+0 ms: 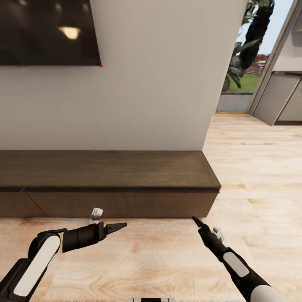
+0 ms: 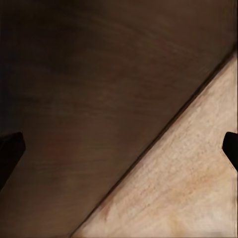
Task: Place each of the two pumpkins and all three candles from the living room inside a cabinet in the living room (use any cabinet), then make sure every cabinet is closed, and position the cauldron so it is next to a table in the living room.
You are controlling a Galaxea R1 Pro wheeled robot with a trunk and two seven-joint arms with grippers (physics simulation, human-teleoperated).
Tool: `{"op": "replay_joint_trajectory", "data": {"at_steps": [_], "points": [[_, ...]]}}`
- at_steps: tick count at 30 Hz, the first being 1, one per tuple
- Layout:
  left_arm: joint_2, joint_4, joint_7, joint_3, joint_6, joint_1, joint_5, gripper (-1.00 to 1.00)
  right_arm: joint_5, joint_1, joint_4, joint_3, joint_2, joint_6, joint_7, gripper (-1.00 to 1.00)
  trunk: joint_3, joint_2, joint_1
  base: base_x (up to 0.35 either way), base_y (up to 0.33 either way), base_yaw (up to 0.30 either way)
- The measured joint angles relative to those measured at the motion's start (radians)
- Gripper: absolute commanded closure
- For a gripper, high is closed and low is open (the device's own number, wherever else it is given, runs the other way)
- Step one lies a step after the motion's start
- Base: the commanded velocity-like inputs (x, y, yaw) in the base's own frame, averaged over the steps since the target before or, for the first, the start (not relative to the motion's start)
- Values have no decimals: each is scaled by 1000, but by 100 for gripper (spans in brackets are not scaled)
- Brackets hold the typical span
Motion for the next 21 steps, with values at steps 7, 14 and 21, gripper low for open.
{"op": "replay_joint_trajectory", "data": {"at_steps": [7,14,21], "points": [[0,-1,0,0,1,0,1,-100,2,0,-4,1,-1,-9,-40,-100,-12,-1,1,0,0,0],[0,-3,-1,-1,1,0,2,-100,3,0,-11,7,-1,-5,4,-100,-12,-1,1,0,0,0],[0,-3,-2,-1,1,0,3,-100,2,0,-16,13,-4,29,189,-100,-12,-1,1,7,0,0]]}}
